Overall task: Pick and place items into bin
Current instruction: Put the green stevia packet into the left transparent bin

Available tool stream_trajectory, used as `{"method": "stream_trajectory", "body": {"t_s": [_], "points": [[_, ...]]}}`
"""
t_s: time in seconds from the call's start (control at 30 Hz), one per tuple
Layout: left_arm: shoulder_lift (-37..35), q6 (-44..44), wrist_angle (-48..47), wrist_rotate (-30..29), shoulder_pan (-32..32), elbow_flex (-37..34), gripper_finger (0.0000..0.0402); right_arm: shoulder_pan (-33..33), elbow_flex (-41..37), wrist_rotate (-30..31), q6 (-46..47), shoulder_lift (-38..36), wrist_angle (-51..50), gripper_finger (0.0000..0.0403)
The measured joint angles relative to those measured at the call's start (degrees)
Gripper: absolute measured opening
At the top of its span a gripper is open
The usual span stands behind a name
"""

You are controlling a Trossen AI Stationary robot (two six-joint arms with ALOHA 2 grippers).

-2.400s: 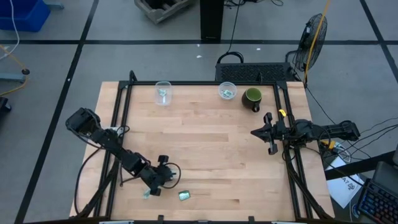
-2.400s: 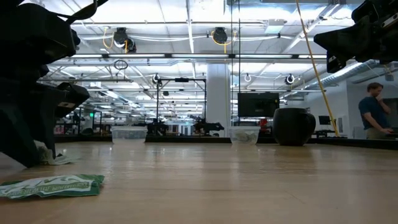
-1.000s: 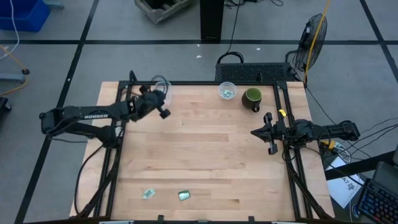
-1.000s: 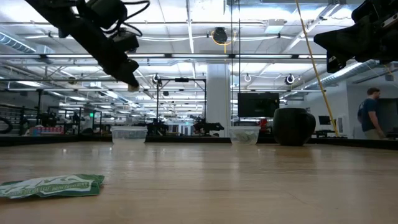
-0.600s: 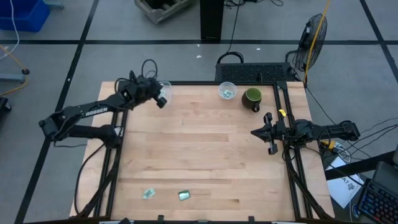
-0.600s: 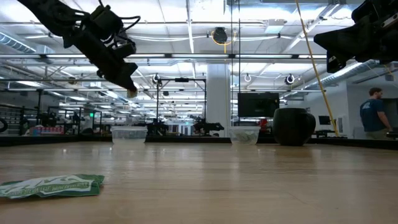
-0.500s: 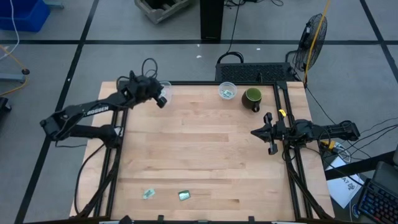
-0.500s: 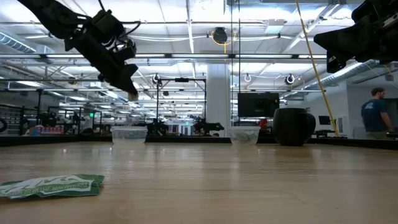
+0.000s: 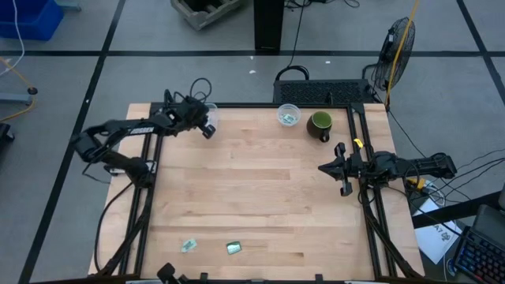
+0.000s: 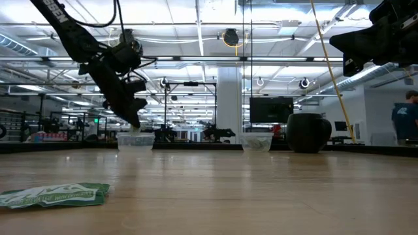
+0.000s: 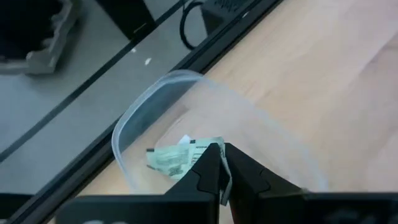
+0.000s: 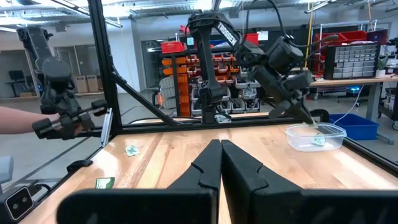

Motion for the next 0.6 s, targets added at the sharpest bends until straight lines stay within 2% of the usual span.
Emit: {"method": "stream_trajectory", "body": {"t_s": [0.2,0.6], "points": [[2.84,-0.6,0.76,0.35,1.19,0.0,0.004,0.02,0.0,0.0,0.0,-0.01,0.0,0.0004],[3.43,-1.49,1.64,4.02,1.36,0.02,0.0008,0.0,0.0,0.0,0.0,-0.01,0.0,0.0004]]}}
